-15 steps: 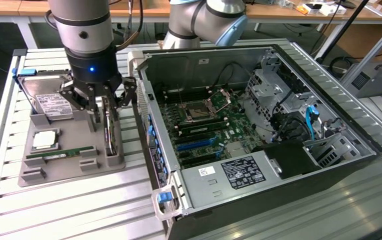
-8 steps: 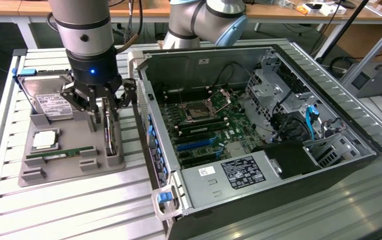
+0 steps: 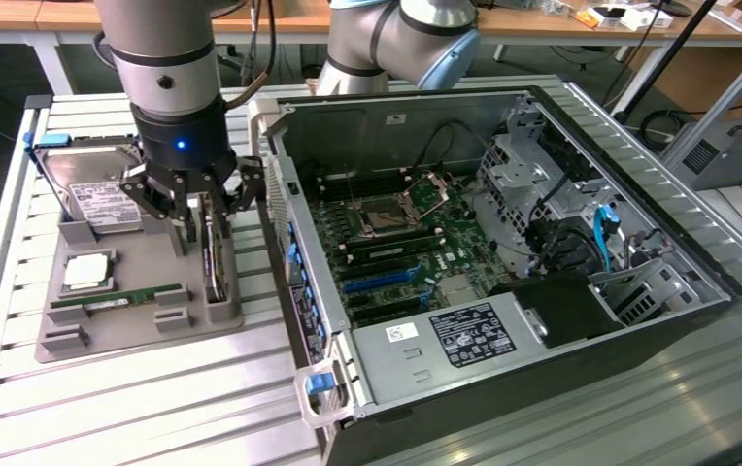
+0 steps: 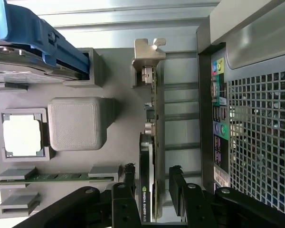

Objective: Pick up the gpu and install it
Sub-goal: 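Pick up the gpu and move the gpu toward the slot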

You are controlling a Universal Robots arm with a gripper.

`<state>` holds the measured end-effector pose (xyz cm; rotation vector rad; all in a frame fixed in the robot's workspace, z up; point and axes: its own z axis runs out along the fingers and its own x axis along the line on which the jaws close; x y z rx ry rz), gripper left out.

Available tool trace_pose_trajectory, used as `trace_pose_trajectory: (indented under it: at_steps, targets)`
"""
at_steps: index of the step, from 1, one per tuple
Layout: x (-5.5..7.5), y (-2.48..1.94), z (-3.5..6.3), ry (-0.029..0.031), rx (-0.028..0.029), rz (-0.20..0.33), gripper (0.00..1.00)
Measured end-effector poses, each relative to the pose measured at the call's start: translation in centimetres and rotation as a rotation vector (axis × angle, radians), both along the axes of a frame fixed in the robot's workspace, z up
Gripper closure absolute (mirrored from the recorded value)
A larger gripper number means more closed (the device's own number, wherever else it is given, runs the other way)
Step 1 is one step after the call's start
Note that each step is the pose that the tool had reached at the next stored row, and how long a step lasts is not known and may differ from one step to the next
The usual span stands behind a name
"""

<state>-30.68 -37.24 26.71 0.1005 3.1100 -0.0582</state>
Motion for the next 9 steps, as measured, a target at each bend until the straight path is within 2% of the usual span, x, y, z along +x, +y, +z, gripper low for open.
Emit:
trace_pose_trajectory:
  at_steps: [6,9]
  targets:
    - [-0.03,0.32,-0.63,0.0003,-0.0001,0.000,0.58]
    - [-0.03,0.73,-1.03,0.0001,-0.0001,0.000,0.58]
